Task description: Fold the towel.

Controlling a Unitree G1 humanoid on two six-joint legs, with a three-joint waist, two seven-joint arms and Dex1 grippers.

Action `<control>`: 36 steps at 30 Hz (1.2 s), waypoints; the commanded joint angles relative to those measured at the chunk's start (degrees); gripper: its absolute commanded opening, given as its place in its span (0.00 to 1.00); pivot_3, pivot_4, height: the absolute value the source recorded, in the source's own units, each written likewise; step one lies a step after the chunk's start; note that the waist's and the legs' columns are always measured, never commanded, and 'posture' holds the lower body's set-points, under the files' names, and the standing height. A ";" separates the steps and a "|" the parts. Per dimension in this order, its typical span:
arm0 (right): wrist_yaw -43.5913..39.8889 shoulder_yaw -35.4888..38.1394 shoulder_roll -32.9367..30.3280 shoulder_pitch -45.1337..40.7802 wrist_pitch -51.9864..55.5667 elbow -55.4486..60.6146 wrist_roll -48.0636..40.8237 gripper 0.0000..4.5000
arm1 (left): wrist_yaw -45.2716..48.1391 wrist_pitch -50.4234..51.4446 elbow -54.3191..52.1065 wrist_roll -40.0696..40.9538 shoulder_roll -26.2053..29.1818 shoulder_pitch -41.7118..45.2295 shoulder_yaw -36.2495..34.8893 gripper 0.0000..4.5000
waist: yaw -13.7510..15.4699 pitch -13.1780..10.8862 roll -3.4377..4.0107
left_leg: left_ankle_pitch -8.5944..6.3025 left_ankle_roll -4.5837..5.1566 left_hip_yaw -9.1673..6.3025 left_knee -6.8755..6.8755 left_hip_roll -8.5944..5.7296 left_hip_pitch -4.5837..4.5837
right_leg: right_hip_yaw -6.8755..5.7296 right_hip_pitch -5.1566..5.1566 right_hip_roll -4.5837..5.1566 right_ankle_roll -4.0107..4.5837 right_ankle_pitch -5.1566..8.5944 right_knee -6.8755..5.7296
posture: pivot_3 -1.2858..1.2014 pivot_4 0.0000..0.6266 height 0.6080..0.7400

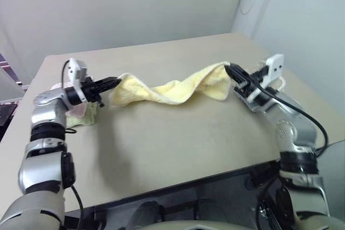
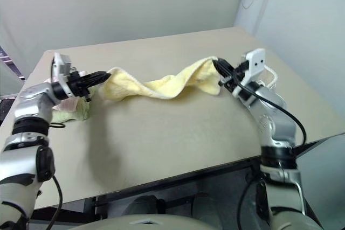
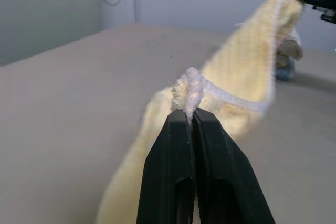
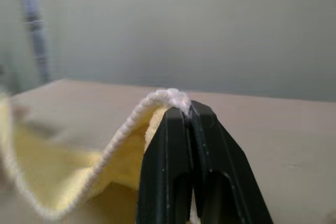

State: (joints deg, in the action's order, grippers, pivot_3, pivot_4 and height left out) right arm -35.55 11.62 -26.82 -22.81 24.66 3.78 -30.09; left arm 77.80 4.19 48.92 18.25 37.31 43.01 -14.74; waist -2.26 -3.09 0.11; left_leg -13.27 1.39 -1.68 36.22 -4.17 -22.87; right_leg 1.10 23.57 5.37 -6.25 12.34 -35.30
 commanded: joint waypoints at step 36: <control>-26.60 25.15 -18.31 59.29 1.78 16.67 -5.95 0.00 | 7.64 4.48 -34.50 10.57 10.68 -50.89 -3.07 0.01 | 2.94 0.17 0.15 | -0.19 0.11 0.19 -0.47 0.19 -1.03 | -0.31 -0.14 0.33 0.15 0.41 1.39 | 0.52 0.00 1.00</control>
State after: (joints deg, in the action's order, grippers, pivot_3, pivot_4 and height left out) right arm -62.74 33.07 -43.98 36.20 27.54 21.82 -37.40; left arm 85.76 8.34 15.22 28.00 46.10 -7.36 -14.84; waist 0.69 -2.92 0.26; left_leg -13.46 1.50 -1.48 35.67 -3.94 -24.00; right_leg 0.81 23.43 5.62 -6.09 12.74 -33.94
